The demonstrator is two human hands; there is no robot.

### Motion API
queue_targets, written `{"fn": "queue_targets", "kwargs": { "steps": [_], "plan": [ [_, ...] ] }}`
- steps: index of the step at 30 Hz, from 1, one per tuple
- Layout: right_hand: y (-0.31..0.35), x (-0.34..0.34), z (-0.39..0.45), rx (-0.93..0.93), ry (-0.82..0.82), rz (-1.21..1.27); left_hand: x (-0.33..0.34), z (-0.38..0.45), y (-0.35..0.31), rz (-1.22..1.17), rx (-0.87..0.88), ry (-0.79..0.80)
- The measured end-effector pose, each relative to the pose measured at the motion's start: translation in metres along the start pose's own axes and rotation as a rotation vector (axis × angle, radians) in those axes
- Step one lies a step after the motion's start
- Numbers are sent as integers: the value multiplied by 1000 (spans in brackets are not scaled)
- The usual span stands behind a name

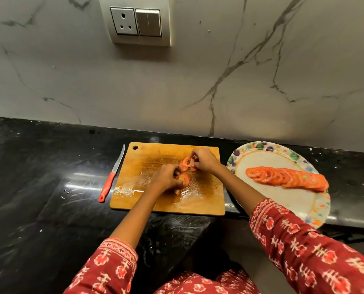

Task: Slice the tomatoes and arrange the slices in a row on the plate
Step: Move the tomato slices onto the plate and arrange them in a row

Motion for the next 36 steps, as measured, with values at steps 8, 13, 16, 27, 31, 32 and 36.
{"fn": "queue_targets", "kwargs": {
  "steps": [8,13,16,27,31,32,36],
  "plan": [
    [8,0,1,1,38,-39,1,-2,-5,-50,-62,-23],
    [3,0,-2,27,86,48,-1,-9,-2,-58,-77,-32],
    [-4,-4,-8,27,62,213,-5,-7,-5,-104,-53,-40],
    [-44,-35,-36,59,-31,387,-9,-14,4,10,-47,-234],
    [-60,-35,-43,80,-41,421,-6,-19,-12,80,33,-298],
    [-62,-35,-45,79,-44,429,-2,-19,-17,106,30,-249],
    [-61,-34,-53,87,-27,493,4,-23,-24,256,6,-211]
  ]
}}
Point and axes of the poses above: each hand's wrist, its own z-axis towards the middle knuckle, its own x-axis out of the palm, y = z × x, the point moved 4 cm from there along z, towards the middle knuckle, and after that the axes turned 13 degrees about x, right-handed, at the moved point
